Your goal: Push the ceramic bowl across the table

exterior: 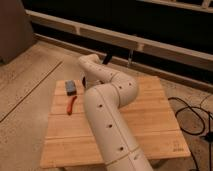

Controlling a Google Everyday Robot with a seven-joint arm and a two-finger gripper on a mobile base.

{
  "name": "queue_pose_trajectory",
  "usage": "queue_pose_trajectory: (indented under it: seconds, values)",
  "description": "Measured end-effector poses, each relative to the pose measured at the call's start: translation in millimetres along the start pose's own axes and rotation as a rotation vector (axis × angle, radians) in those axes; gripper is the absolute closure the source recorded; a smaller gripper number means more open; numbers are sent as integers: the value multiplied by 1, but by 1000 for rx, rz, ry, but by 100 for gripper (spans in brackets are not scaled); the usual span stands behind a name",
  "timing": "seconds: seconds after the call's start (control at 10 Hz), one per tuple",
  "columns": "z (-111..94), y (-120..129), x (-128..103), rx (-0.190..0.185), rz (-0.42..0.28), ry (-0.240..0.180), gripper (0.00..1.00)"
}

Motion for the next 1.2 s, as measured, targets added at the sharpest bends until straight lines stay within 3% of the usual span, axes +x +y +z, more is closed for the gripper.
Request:
queue_pose_trajectory:
  seconds: [0.1, 0.3, 0.8, 1.1, 1.2]
  values:
    - [-3, 8, -16, -13, -71, -58, 35]
    - [-7, 10, -31, -7, -143, -124, 35]
    - [-31, -23, -47, 60, -250, -251, 35]
    - [-37, -37, -48, 75, -269, -275, 35]
    - [-39, -39, -48, 96, -286, -273, 35]
